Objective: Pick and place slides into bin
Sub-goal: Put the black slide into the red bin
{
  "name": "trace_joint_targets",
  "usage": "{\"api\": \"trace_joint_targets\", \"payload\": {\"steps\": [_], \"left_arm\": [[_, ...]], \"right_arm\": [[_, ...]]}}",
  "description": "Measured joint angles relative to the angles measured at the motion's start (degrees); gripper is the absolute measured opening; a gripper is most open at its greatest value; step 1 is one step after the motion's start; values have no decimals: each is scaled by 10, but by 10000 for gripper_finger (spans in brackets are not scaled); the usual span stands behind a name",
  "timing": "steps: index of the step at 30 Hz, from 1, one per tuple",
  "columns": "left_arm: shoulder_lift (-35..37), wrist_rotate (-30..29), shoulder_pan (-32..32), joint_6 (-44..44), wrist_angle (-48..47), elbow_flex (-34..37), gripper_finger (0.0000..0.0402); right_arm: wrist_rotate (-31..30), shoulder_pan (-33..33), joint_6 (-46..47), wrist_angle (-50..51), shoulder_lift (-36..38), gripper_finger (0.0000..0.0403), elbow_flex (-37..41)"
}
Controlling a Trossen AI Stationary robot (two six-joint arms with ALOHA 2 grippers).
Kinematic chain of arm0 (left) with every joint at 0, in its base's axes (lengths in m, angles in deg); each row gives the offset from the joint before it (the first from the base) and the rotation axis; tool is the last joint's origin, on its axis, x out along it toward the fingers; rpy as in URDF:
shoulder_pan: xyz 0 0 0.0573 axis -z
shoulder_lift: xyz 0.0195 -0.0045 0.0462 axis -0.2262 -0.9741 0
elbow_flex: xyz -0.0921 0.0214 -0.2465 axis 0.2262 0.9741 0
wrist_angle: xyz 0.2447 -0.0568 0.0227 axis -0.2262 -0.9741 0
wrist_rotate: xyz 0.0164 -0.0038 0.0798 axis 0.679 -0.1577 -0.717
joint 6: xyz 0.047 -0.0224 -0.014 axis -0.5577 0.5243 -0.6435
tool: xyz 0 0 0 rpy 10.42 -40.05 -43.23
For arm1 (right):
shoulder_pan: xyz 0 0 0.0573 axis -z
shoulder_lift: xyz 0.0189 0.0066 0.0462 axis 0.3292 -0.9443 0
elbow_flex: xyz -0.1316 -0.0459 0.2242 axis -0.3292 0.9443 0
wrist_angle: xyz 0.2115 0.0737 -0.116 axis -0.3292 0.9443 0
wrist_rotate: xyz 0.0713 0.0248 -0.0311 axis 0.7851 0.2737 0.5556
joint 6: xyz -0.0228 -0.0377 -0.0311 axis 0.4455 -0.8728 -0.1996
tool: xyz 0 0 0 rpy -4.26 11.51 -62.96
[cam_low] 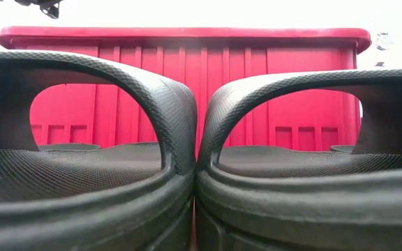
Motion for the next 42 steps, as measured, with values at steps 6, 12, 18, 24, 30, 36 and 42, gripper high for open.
{"api": "trace_joint_targets", "payload": {"steps": [6,12,18,24,30,36,42], "left_arm": [[0,0,0,1,0,0,19],[0,0,0,1,0,0,19],[0,0,0,1,0,0,19],[0,0,0,1,0,0,19],[0,0,0,1,0,0,19],[0,0,0,4,0,0,19],[-22,-4,0,30,1,0,19]], "right_arm": [[11,0,12,73,9,0,-63],[27,0,23,166,19,0,-136],[19,0,-7,310,25,0,-220],[-46,10,-99,413,33,0,-303],[-98,36,-154,504,40,0,-368],[-130,89,-221,531,45,0,-403],[-175,144,-327,517,44,0,-418]]}}
